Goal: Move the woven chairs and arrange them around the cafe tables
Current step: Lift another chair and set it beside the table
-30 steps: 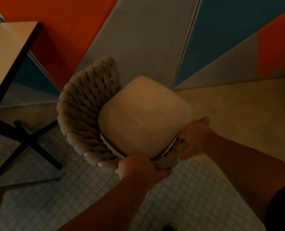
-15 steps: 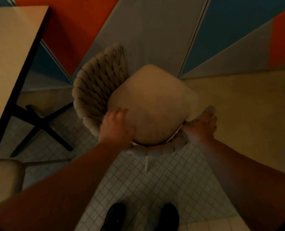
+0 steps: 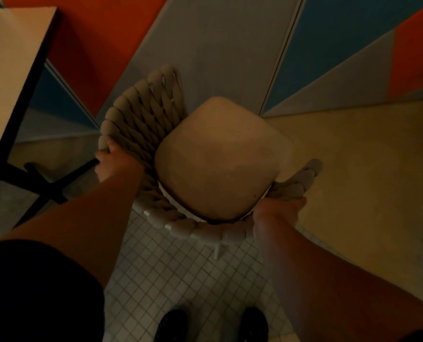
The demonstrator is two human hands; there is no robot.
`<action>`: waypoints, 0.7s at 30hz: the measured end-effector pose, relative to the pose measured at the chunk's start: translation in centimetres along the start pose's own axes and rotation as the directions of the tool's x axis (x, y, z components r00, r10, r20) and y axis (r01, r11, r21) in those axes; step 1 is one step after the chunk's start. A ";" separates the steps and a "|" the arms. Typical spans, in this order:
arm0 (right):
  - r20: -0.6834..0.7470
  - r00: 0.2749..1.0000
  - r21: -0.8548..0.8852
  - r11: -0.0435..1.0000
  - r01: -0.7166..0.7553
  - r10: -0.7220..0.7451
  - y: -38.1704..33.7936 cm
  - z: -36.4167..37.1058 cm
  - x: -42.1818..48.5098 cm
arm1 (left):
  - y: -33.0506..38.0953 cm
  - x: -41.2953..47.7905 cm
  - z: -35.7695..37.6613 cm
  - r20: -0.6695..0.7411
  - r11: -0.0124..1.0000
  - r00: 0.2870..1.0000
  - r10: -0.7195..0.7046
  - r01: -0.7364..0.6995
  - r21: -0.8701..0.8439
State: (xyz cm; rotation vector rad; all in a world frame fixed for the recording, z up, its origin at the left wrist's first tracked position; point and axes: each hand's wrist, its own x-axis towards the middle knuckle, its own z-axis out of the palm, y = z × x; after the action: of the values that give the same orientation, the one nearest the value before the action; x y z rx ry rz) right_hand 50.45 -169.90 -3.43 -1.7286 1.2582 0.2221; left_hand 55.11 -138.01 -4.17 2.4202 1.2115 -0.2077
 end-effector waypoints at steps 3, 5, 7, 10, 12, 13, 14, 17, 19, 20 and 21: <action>0.000 1.000 -0.022 1.000 0.006 -0.006 -0.1 0.0 0.0 | -0.7 1.7 -0.5 0.017 0.993 0.999 -0.040 0.042 -0.108; 0.003 1.000 -0.034 0.999 0.018 -0.018 -0.1 -0.2 0.1 | -1.3 2.5 -1.0 0.041 0.997 0.999 -0.004 0.007 -0.070; 0.000 0.999 -0.053 0.998 0.032 -0.032 0.0 -0.3 0.2 | -1.6 2.7 -1.3 0.049 0.999 0.999 -0.005 0.007 -0.038; 0.003 0.999 -0.084 0.996 0.034 -0.034 0.2 -0.2 0.4 | -1.8 2.6 -1.4 0.090 0.999 0.996 0.028 -0.030 0.029; -0.003 0.999 -0.096 0.994 0.045 -0.045 0.1 -0.4 0.4 | -1.8 2.4 -1.7 0.094 1.000 0.996 0.004 -0.004 0.000; -0.006 0.999 -0.101 0.994 0.052 -0.053 0.1 -0.5 0.5 | -1.9 2.2 -1.8 0.088 1.000 0.996 0.002 0.000 -0.026; -0.009 0.998 -0.109 0.992 0.063 -0.065 0.1 -0.6 0.5 | -2.0 2.0 -1.8 0.092 0.999 0.996 0.004 0.001 -0.054; -0.026 0.993 -0.139 0.984 0.112 -0.117 0.0 -0.7 1.9 | -2.5 1.0 -1.2 0.089 0.989 0.995 -0.034 0.047 -0.142; -0.035 0.985 -0.168 0.972 0.162 -0.170 -0.5 -0.9 2.8 | -3.0 -0.1 -0.7 0.082 0.982 0.995 -0.063 0.077 -0.172; -0.039 0.979 -0.190 0.963 0.189 -0.200 -0.8 -1.1 3.2 | -3.4 -0.7 -0.4 0.079 0.982 0.995 -0.066 0.078 -0.170; -0.039 0.974 -0.218 0.953 0.209 -0.222 -1.1 -1.3 3.8 | -3.6 -1.4 -0.1 0.077 0.980 0.994 -0.072 0.084 -0.179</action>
State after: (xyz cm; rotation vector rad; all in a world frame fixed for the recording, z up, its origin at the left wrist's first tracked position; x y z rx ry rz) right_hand 52.61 -173.30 -4.38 -2.0568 1.1106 0.1796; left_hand 51.40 -137.14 -4.72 2.1930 1.2385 -0.1948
